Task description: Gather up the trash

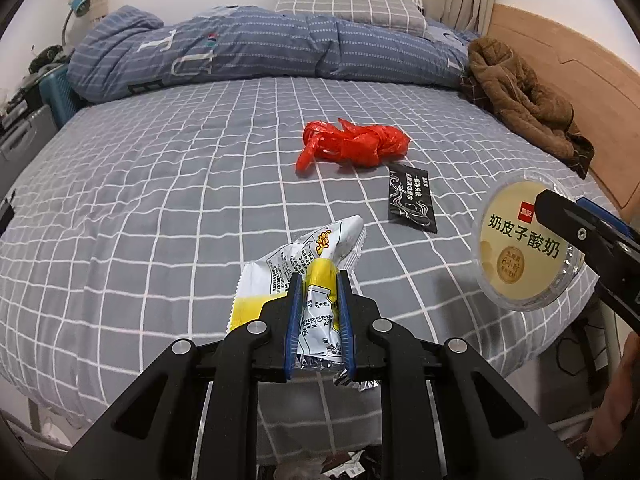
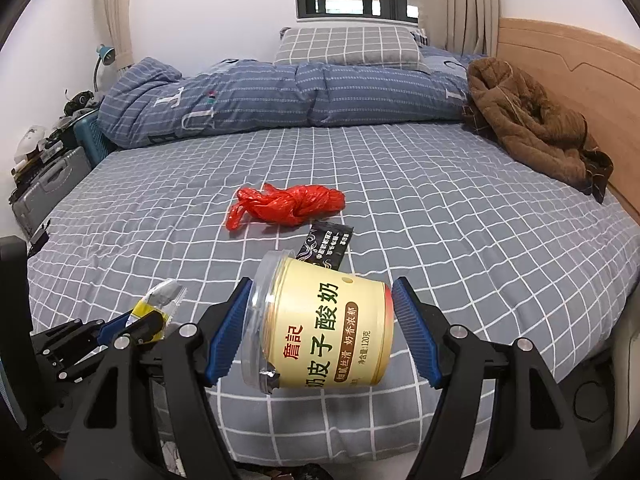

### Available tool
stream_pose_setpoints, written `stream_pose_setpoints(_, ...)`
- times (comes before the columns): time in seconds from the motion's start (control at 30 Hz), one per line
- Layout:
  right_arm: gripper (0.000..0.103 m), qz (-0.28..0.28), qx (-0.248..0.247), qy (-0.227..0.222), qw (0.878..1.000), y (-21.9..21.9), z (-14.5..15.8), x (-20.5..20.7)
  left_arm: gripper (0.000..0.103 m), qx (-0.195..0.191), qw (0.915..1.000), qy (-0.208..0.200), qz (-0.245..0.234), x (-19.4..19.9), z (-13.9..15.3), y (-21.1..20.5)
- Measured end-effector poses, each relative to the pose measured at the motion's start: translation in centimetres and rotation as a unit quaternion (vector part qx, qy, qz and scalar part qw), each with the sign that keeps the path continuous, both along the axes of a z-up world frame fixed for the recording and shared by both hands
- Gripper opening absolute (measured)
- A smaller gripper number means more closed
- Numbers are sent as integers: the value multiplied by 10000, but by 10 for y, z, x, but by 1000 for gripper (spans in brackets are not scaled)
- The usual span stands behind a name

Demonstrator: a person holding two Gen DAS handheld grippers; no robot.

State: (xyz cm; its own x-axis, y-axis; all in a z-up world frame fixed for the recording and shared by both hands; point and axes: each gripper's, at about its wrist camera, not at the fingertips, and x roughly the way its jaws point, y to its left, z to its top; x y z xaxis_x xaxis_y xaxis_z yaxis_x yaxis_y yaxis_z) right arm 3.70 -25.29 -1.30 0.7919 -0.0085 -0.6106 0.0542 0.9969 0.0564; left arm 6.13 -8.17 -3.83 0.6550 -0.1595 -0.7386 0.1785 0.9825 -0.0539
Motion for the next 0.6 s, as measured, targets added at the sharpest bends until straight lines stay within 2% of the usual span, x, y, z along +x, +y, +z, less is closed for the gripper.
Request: stream_pose_setpoints(0.6,68,119,4,21,9999,13,-2,-44,17,-113,9999,32,-9,-53,3,11)
